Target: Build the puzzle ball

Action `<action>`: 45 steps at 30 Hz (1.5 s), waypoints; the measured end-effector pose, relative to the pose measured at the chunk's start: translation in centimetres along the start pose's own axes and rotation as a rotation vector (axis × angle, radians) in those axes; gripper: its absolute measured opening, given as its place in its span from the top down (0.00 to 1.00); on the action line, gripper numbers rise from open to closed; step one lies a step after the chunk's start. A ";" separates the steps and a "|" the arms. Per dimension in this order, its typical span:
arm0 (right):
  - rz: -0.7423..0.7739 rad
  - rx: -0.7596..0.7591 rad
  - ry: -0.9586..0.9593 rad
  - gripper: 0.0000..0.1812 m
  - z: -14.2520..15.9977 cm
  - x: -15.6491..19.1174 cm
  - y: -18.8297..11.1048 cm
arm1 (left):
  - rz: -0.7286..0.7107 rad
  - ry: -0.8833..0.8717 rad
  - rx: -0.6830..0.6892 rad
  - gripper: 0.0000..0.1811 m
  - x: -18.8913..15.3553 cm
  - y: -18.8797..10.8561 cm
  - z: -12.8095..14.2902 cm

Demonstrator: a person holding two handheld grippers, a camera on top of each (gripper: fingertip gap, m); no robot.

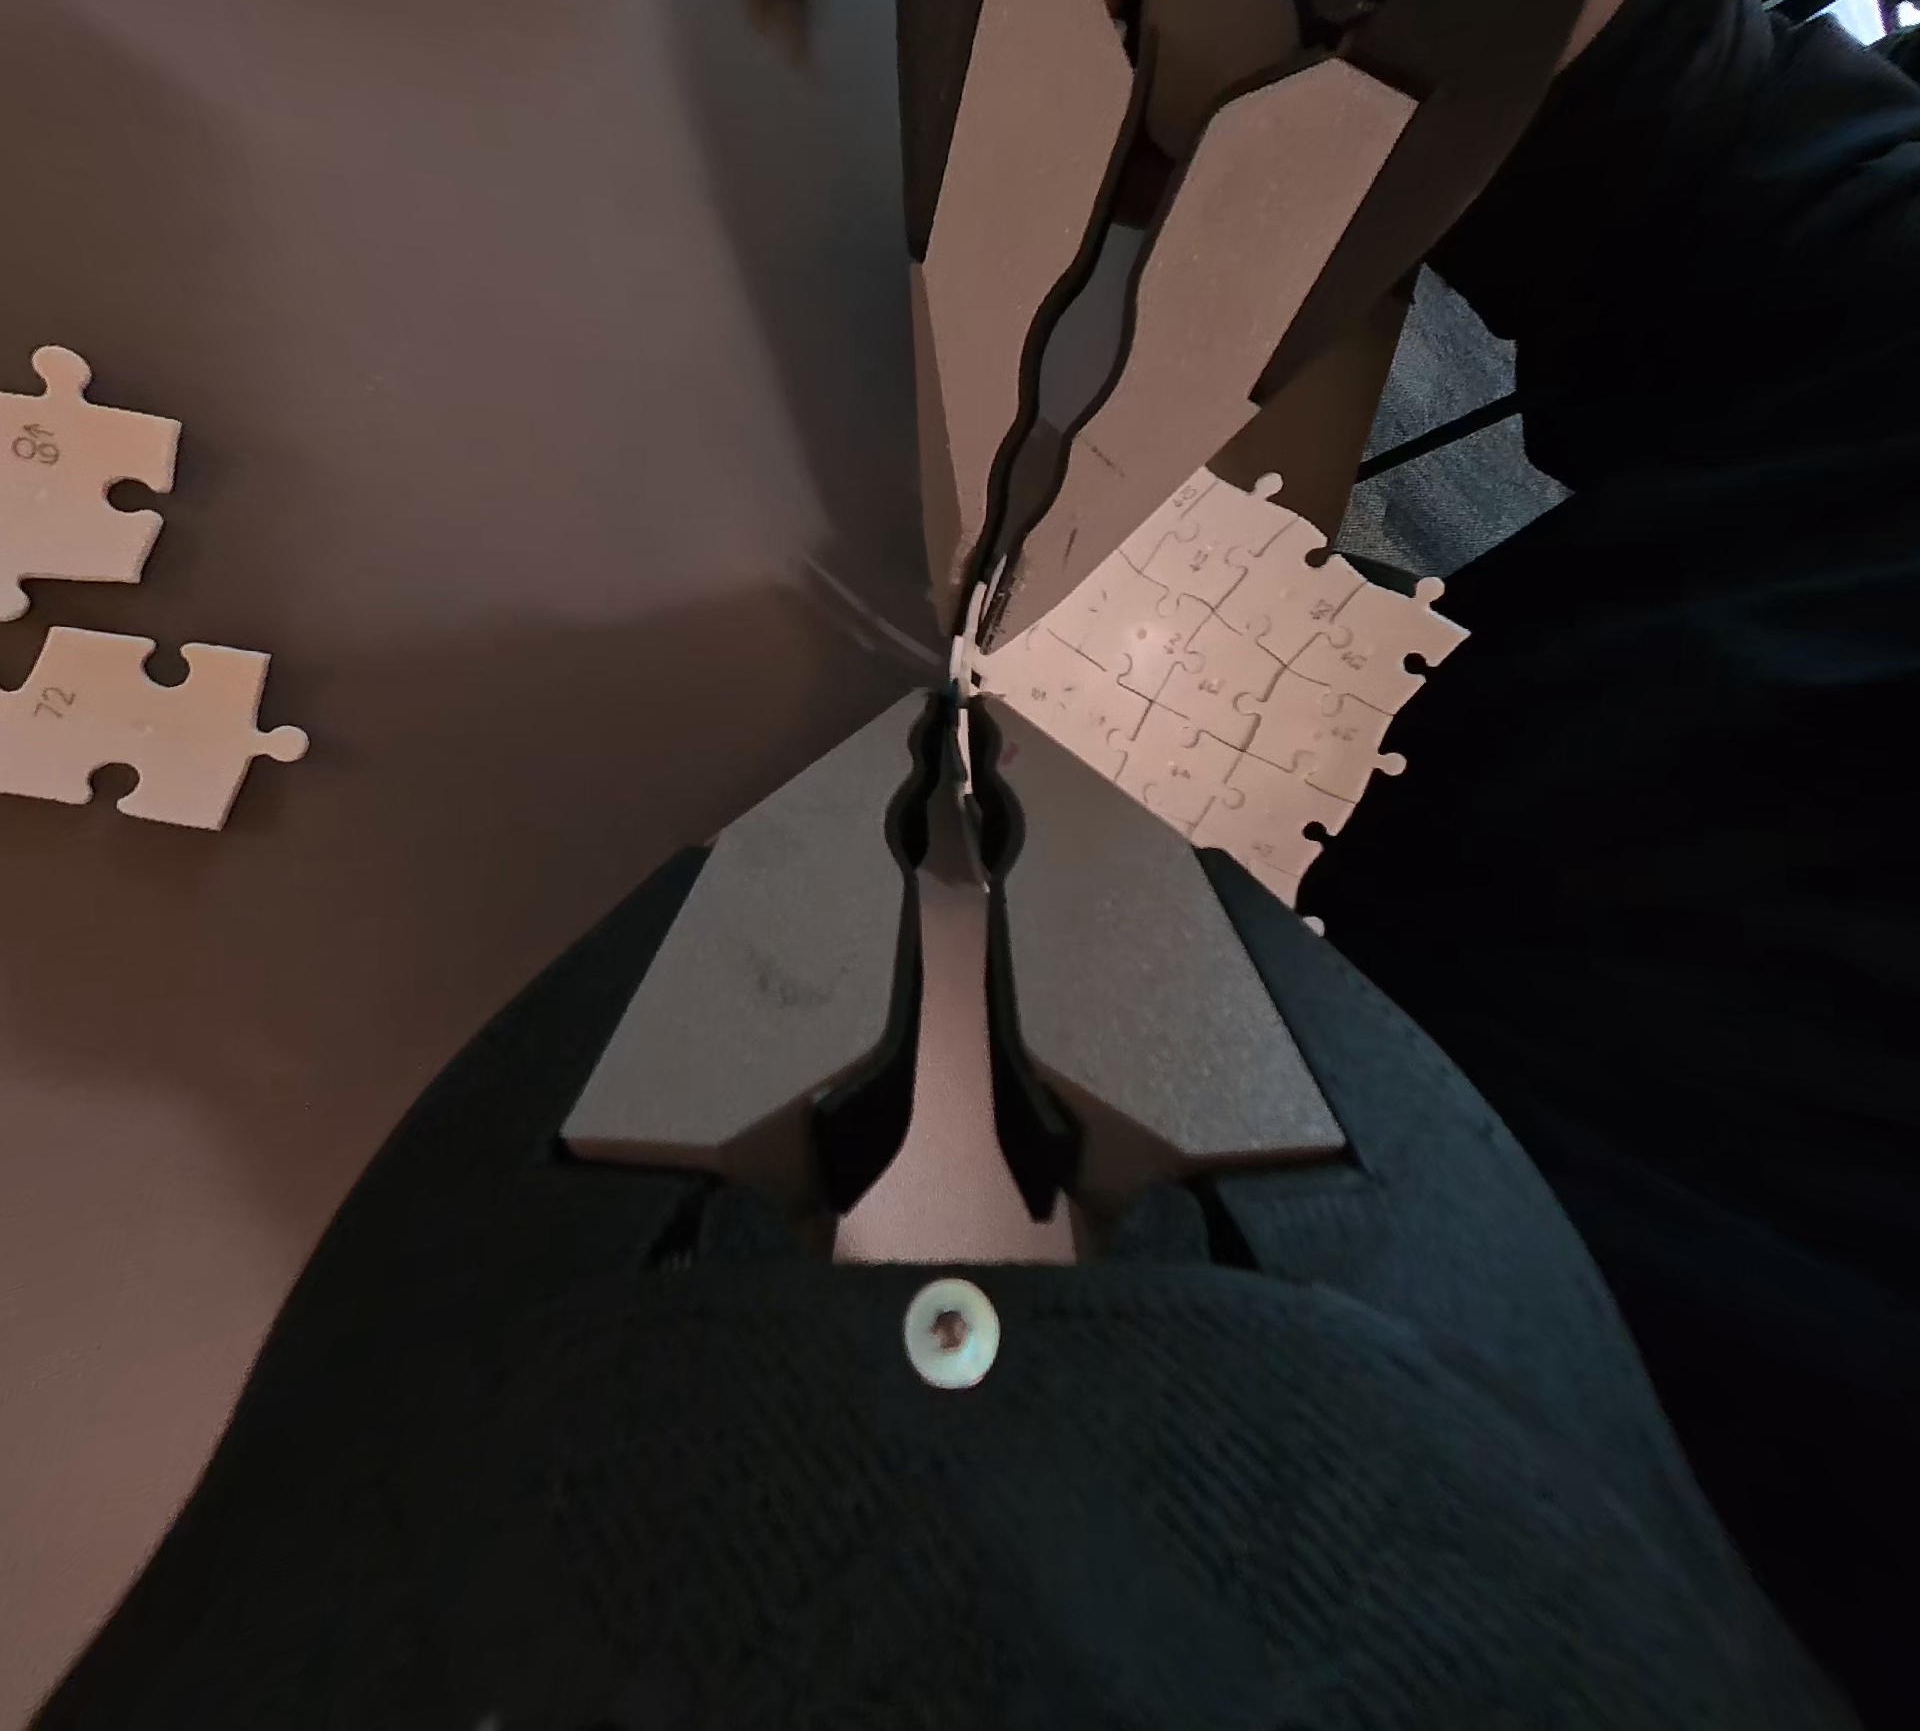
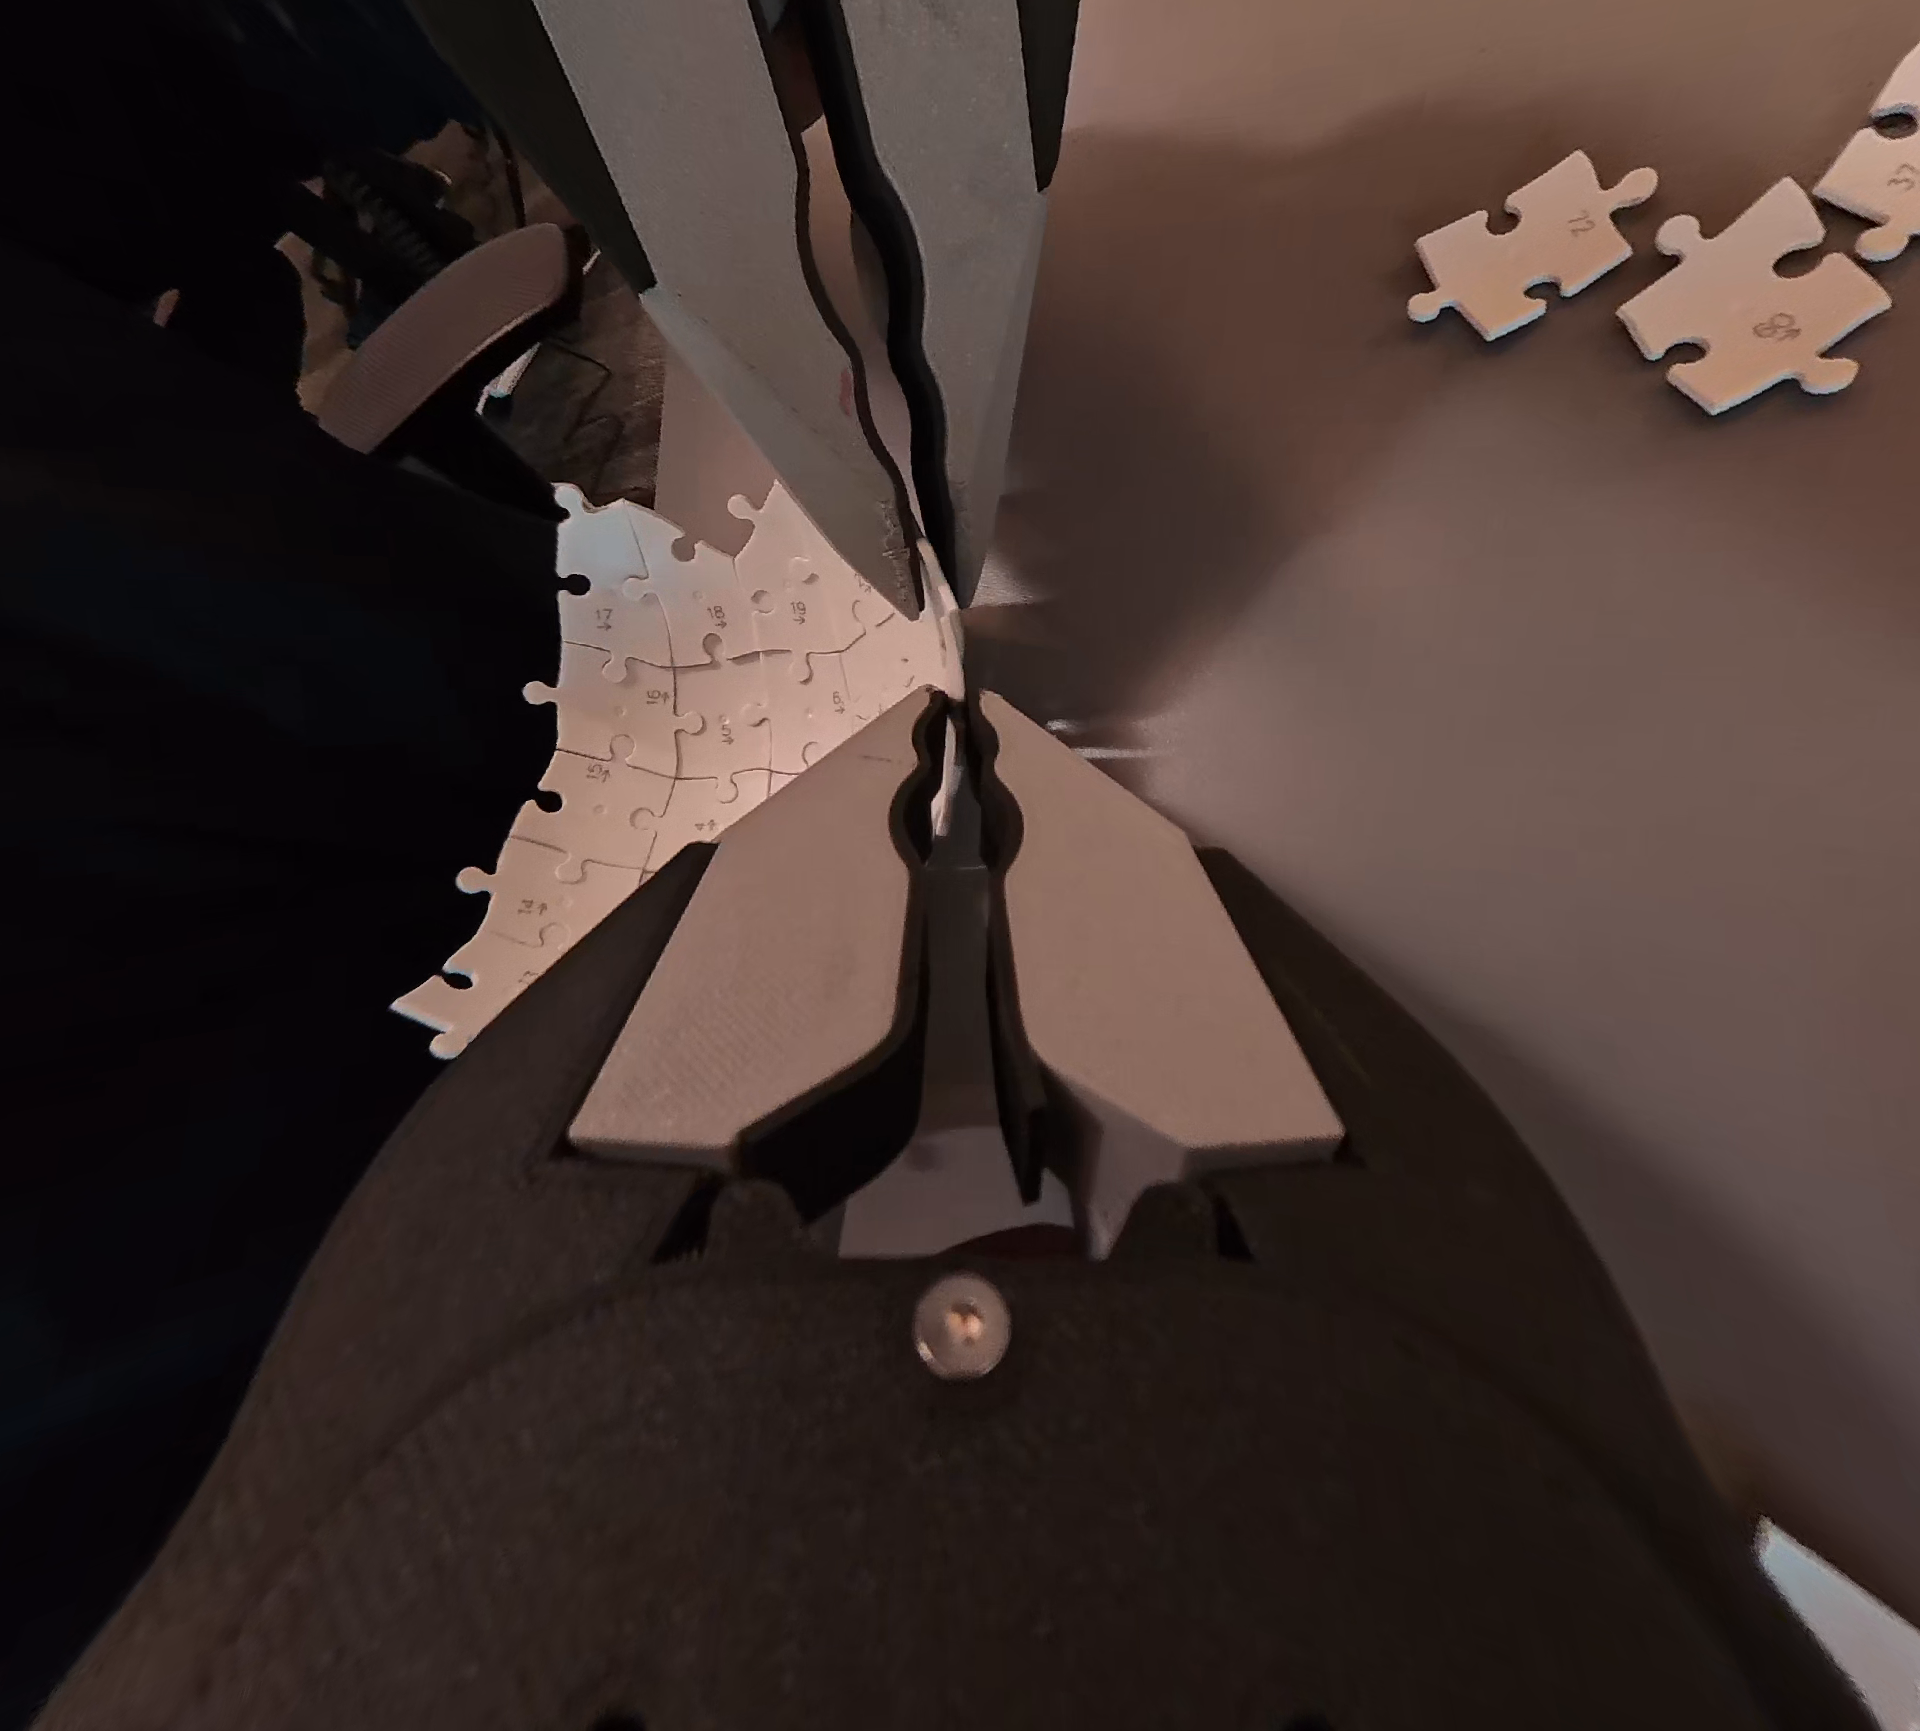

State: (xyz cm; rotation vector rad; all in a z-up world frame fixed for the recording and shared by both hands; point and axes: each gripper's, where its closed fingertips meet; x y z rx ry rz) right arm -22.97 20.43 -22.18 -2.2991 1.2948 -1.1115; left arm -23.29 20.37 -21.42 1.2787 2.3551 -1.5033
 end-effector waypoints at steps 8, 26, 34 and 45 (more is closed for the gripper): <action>-0.009 0.016 -0.009 1.00 0.3 0.1 0.3 | 0.087 -0.011 0.069 0.90 -0.9 0.4 0.7; 0.006 -0.007 -0.008 1.00 0.4 0.2 -0.4 | 0.044 0.028 0.061 0.96 -0.7 1.1 -0.1; 0.012 -0.013 -0.001 1.00 0.3 0.1 -0.3 | -0.004 0.035 -0.002 0.97 -0.3 0.9 0.0; 0.044 -0.014 -0.022 1.00 0.3 0.1 -0.4 | -0.047 0.077 -0.014 0.99 -0.1 1.2 0.0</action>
Point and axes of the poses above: each gripper's, where its closed fingertips meet, y out along the fingers, z out of its underside, x = y × z across the jaws, and after that the axes turned 3 degrees about -z, right-handed
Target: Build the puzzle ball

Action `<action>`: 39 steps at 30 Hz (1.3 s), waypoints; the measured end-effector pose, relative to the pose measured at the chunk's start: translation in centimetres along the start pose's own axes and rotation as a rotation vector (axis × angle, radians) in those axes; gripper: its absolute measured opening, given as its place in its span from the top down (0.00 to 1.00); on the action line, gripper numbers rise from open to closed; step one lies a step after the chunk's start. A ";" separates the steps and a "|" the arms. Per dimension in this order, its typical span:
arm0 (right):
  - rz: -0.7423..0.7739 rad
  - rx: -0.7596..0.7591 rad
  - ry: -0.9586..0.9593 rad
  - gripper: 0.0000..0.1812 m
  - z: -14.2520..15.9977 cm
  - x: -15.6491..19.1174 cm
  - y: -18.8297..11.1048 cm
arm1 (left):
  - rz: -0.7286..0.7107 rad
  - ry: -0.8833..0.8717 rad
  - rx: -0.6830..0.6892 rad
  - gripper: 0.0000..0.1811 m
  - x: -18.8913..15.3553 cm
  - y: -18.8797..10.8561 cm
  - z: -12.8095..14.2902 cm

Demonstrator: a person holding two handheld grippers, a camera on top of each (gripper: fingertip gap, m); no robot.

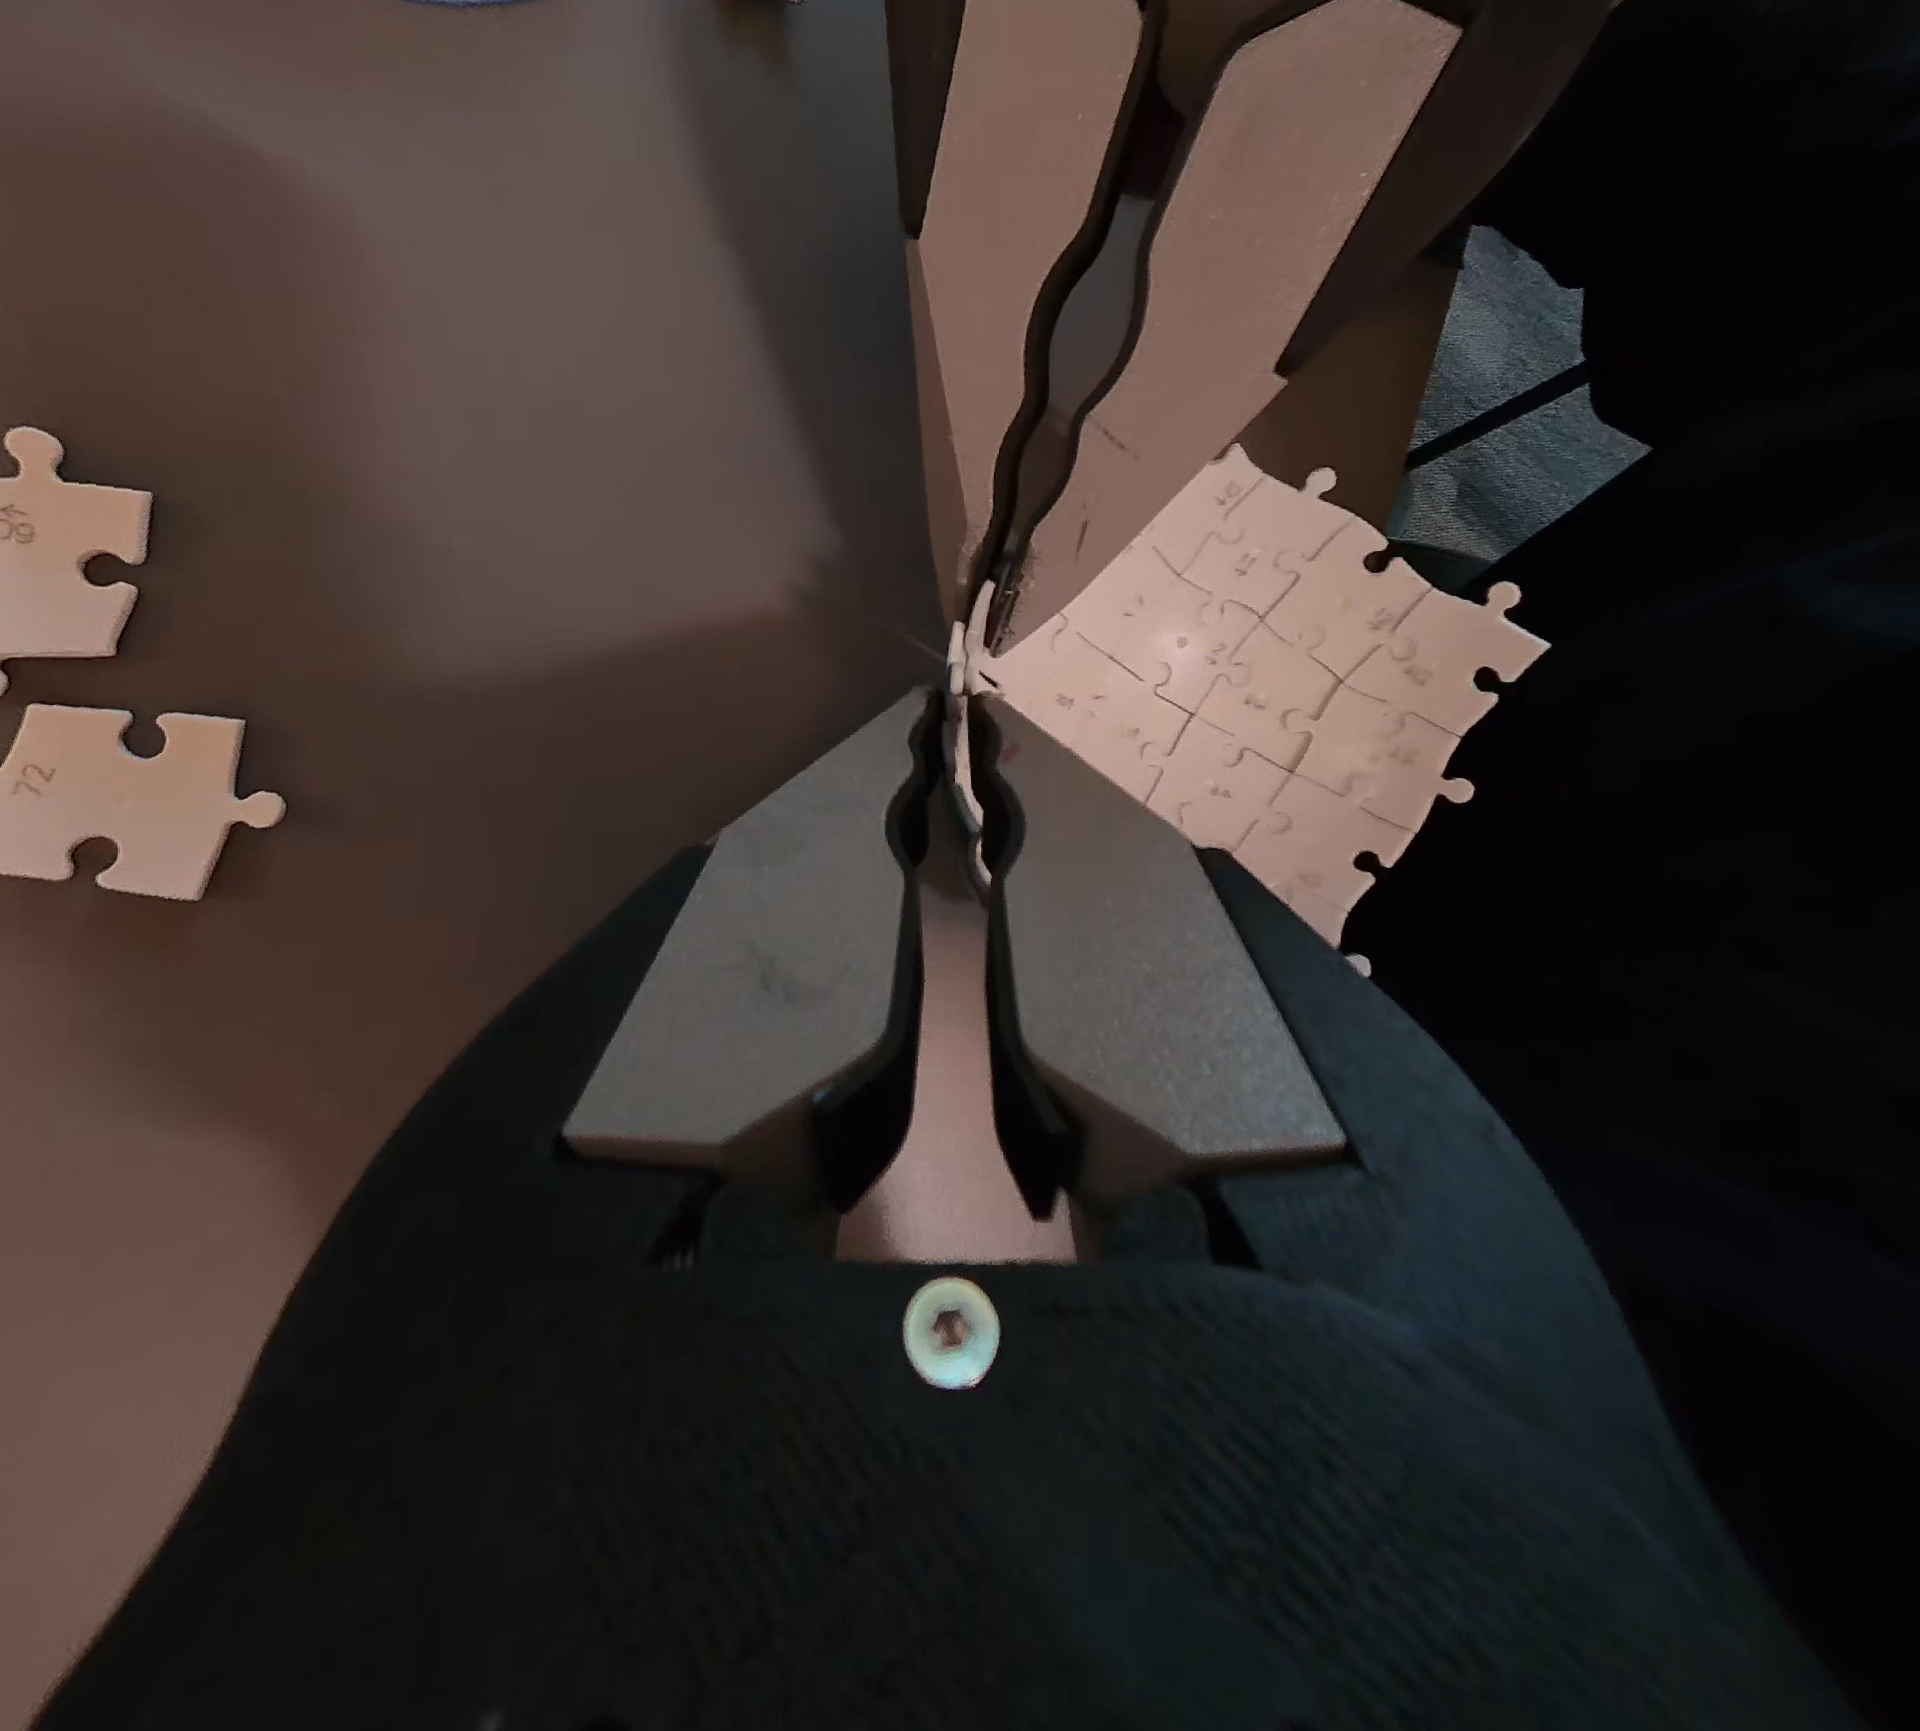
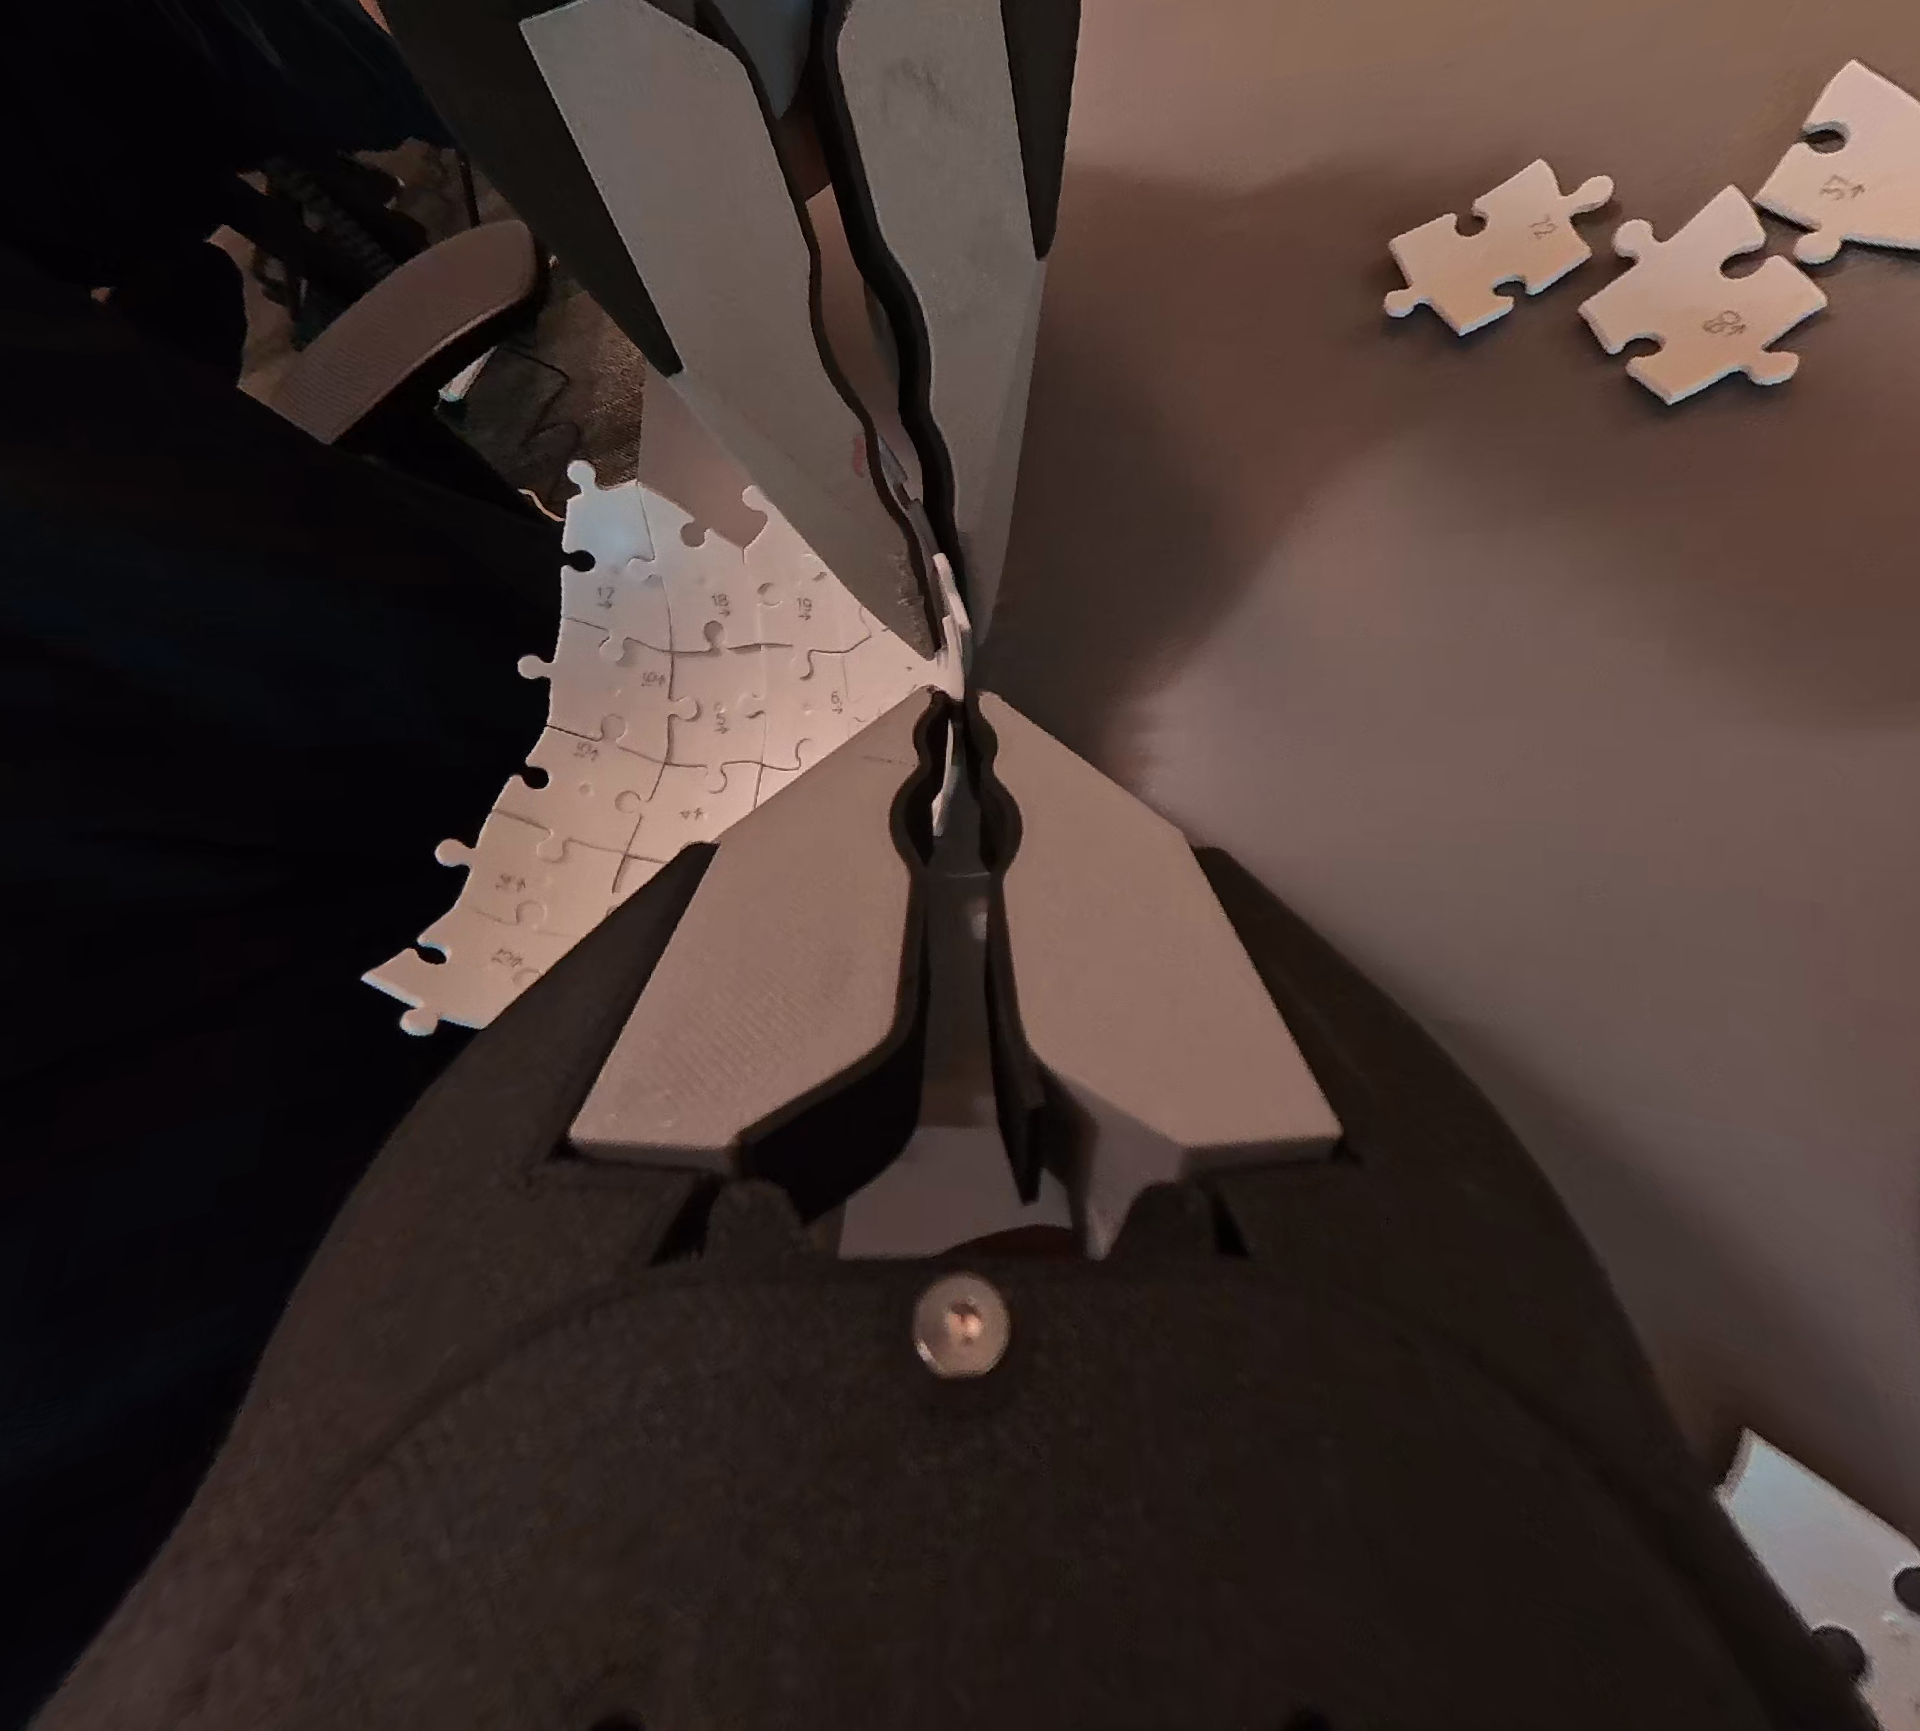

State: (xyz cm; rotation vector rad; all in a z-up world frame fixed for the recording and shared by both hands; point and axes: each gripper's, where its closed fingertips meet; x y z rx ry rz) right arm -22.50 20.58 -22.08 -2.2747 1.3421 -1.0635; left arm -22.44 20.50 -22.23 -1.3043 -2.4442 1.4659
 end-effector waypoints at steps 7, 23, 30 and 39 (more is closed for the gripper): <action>0.004 -0.004 -0.003 1.00 0.0 0.0 -0.1 | 0.013 -0.011 -0.001 0.98 -0.2 0.0 -0.2; -0.060 -0.046 -0.046 1.00 -0.7 0.3 0.4 | 0.047 -0.048 -0.012 0.97 -0.4 -0.4 0.2; -0.062 -0.037 -0.100 1.00 -0.7 0.6 0.8 | 0.087 -0.035 0.044 0.87 -1.1 -0.5 0.6; -0.061 -0.032 -0.138 1.00 -0.7 0.9 0.9 | 0.175 -0.003 0.190 0.90 -1.4 -0.2 0.7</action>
Point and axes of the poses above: each gripper's, where its closed fingertips meet, y out along the fingers, z out of its underside, x = y × z across the jaws, and after that the axes turned 3 degrees about -z, right-handed
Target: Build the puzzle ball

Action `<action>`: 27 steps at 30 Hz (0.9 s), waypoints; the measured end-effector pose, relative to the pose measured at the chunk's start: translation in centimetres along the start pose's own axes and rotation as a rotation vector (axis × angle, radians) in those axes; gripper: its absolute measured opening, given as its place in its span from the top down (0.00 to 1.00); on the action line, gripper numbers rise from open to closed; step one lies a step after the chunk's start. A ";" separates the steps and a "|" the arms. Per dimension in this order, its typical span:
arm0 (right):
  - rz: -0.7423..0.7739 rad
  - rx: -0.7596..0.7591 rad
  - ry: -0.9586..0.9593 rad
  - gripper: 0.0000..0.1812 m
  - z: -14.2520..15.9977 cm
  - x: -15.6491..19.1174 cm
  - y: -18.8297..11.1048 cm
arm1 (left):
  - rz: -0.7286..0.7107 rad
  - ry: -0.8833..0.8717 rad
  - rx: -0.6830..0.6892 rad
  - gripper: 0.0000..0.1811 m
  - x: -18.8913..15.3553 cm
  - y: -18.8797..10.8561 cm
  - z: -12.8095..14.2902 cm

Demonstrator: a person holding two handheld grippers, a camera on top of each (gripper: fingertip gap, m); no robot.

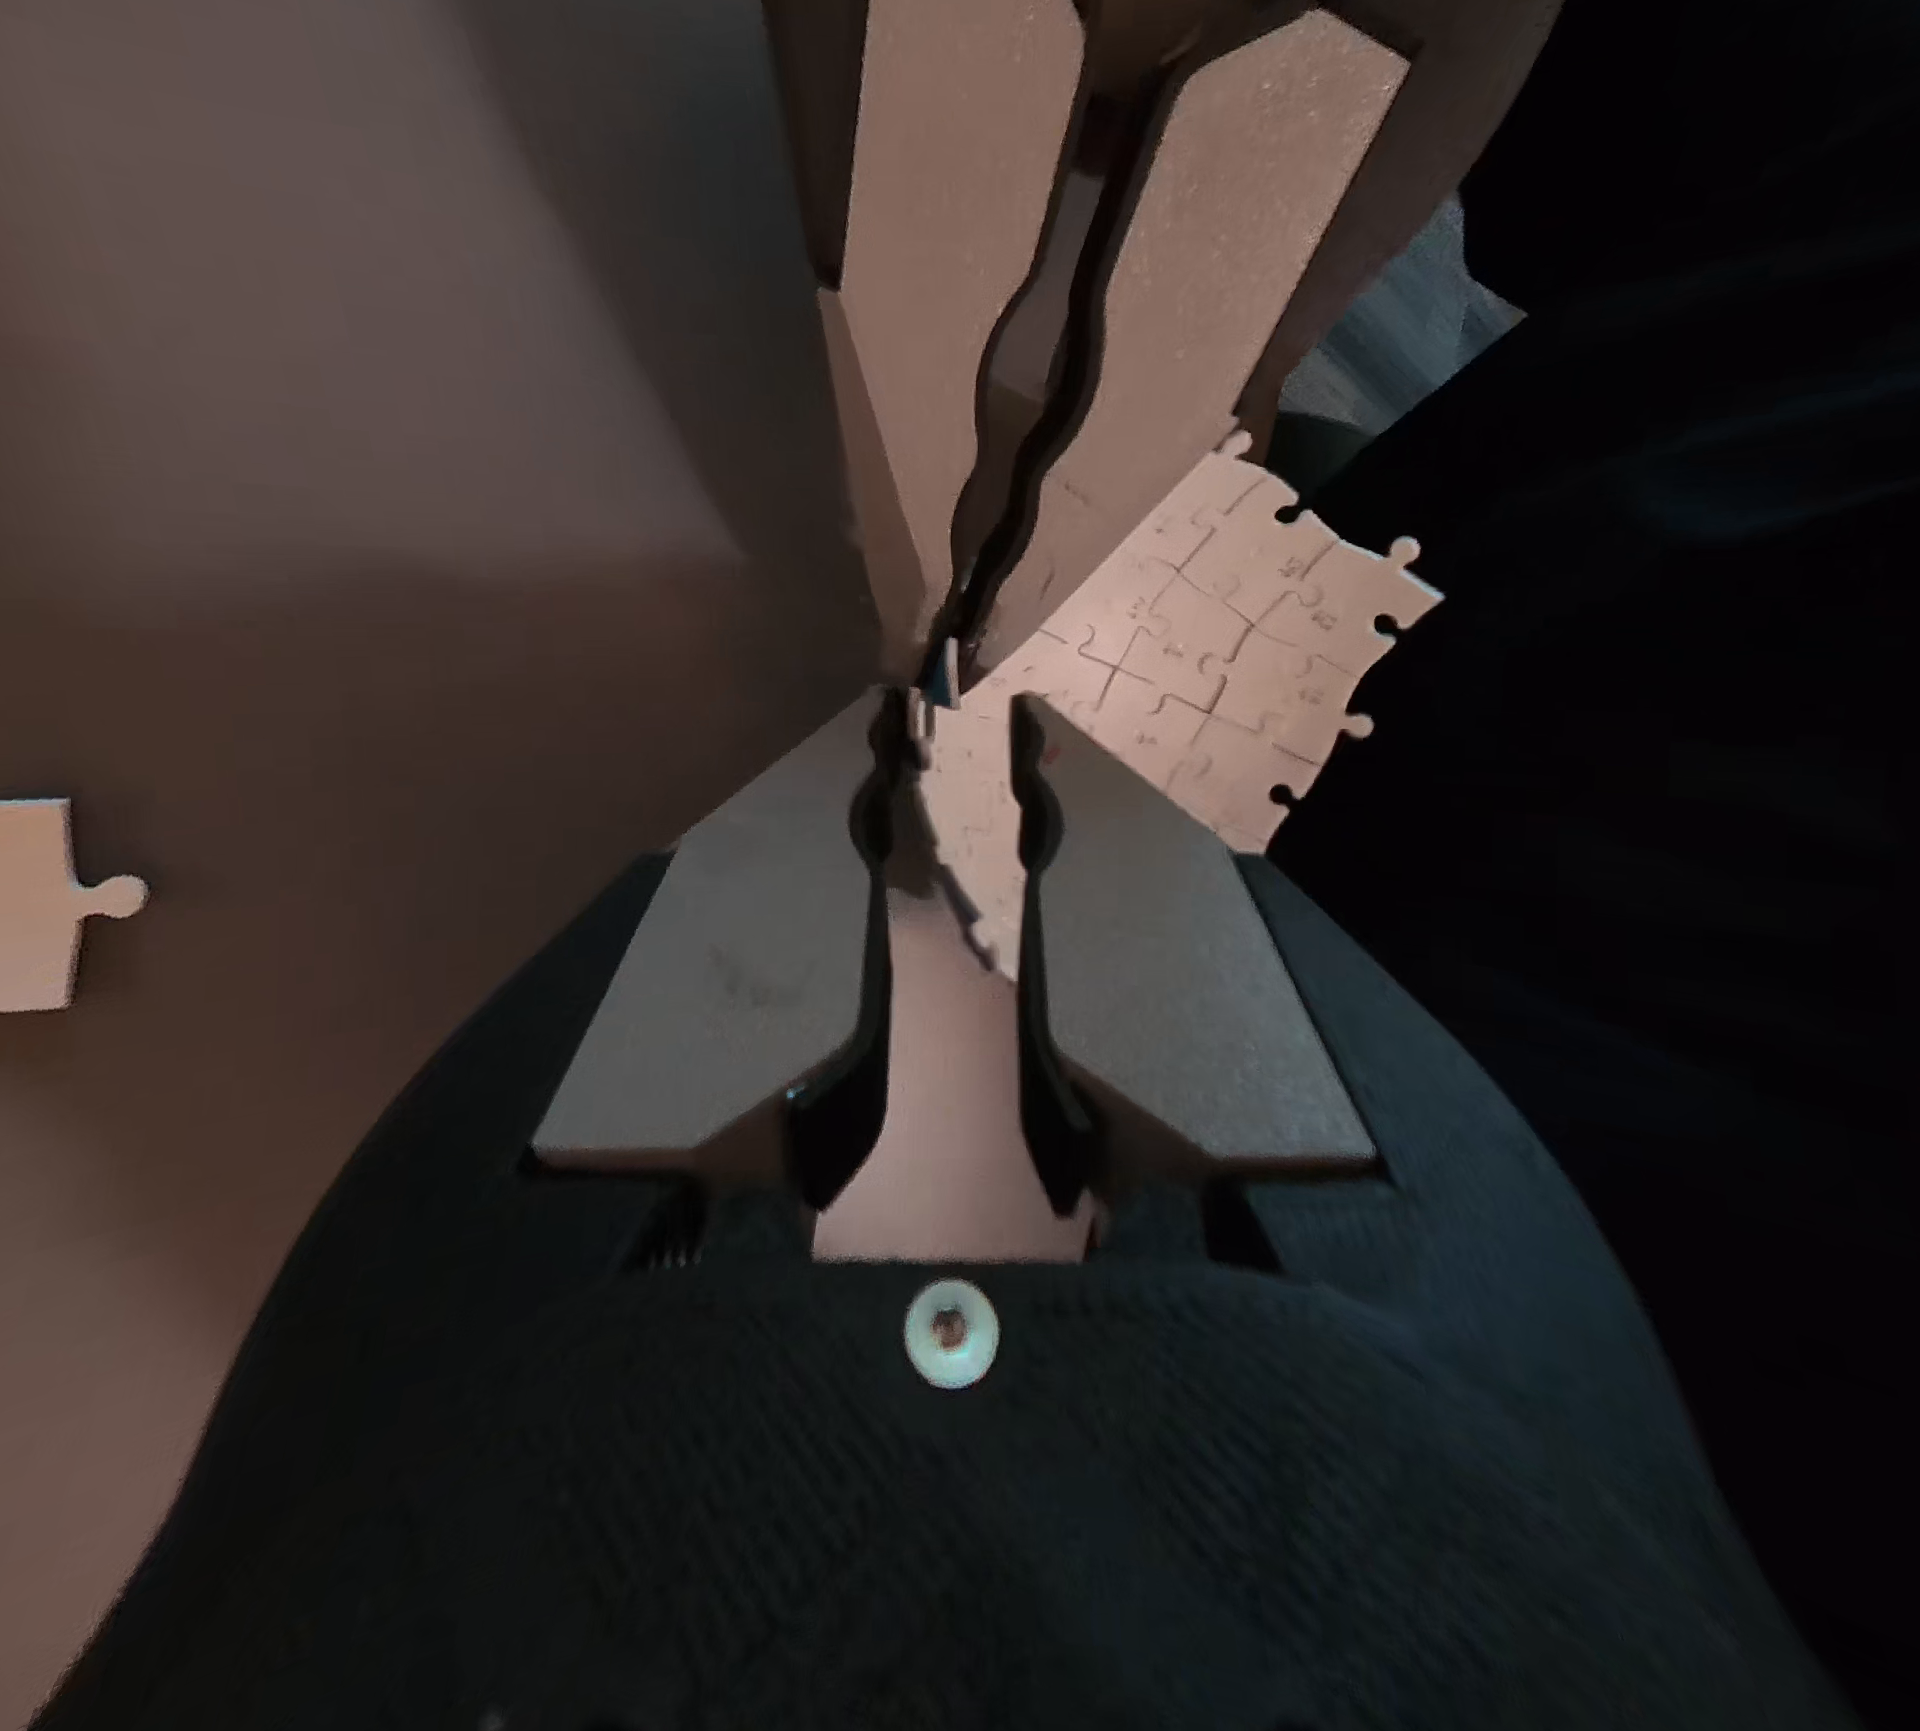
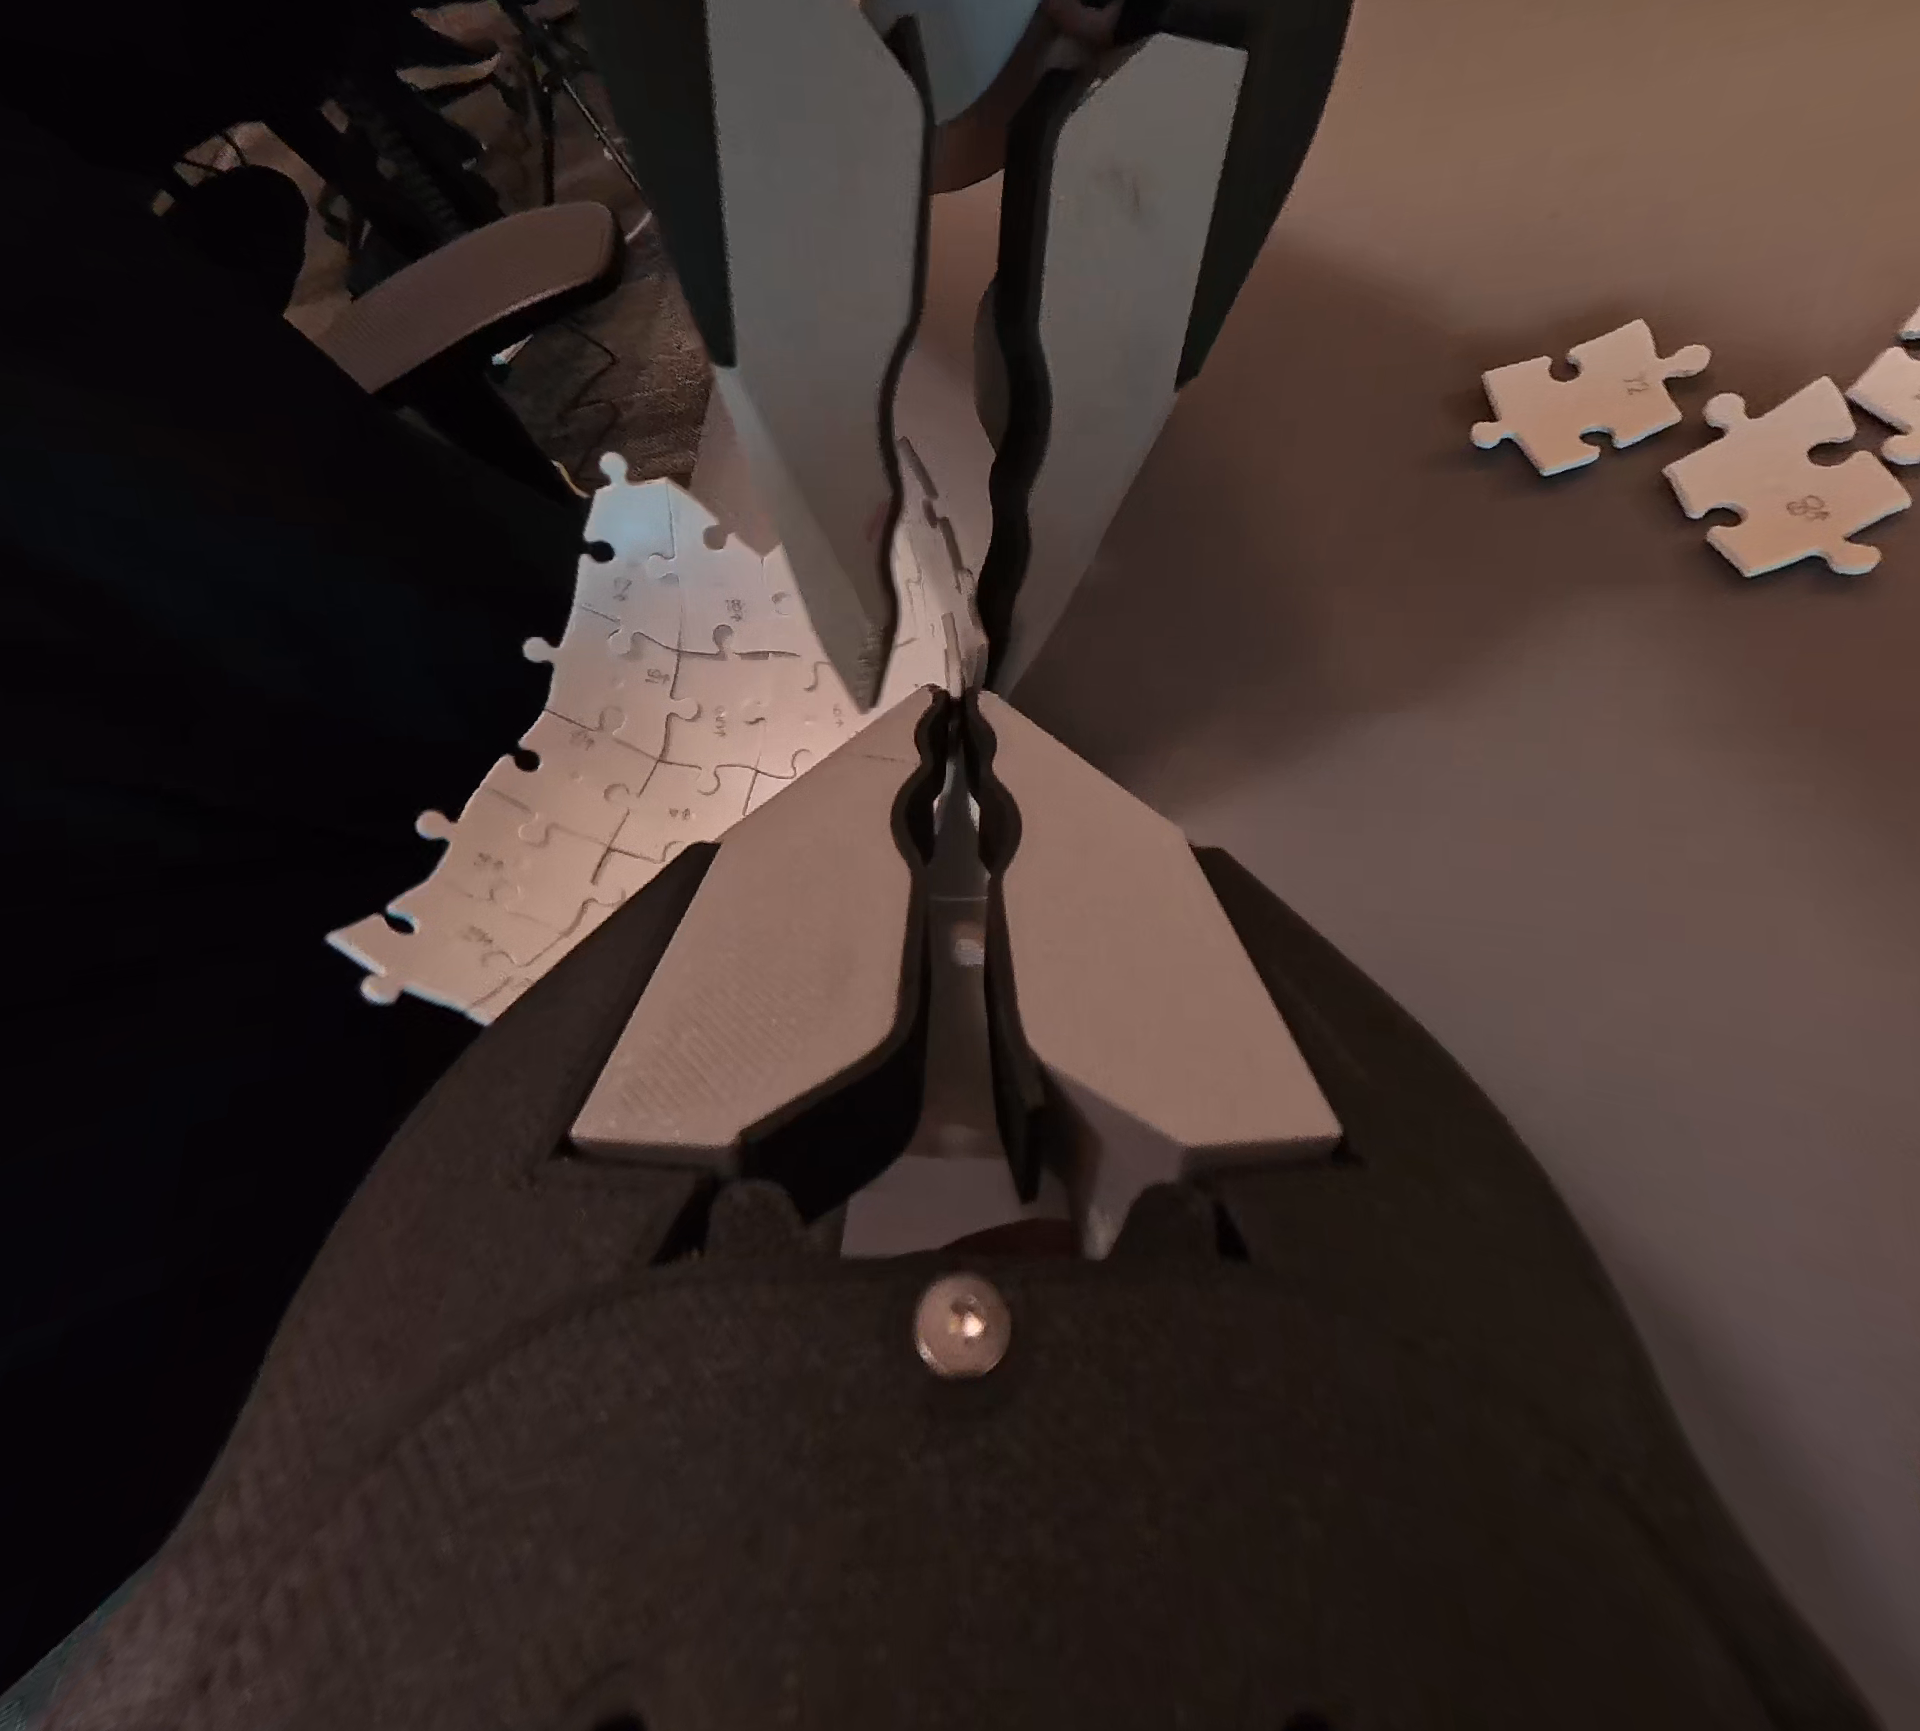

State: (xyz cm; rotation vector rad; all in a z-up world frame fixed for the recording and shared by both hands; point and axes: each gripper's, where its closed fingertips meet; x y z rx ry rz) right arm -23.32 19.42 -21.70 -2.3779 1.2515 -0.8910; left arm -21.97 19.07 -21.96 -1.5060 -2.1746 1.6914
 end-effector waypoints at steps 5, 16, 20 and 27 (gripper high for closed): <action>-0.006 0.010 0.023 1.00 0.2 0.1 -0.1 | -0.014 0.014 0.020 0.96 0.3 0.1 0.0; 0.005 0.034 0.089 1.00 0.6 0.2 0.0 | -0.012 -0.011 -0.029 0.96 0.3 0.1 0.1; 0.005 0.033 0.088 1.00 0.6 0.2 0.0 | -0.026 -0.016 -0.051 0.98 0.5 0.2 0.0; -0.006 0.031 0.092 1.00 0.7 0.3 0.0 | -0.031 -0.020 -0.057 0.99 0.3 0.2 0.1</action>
Point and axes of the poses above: each gripper's, where its closed fingertips meet, y out along the fingers, z out of its underside, x = y × z across the jaws, and after that the axes turned 3 degrees about -z, right-handed
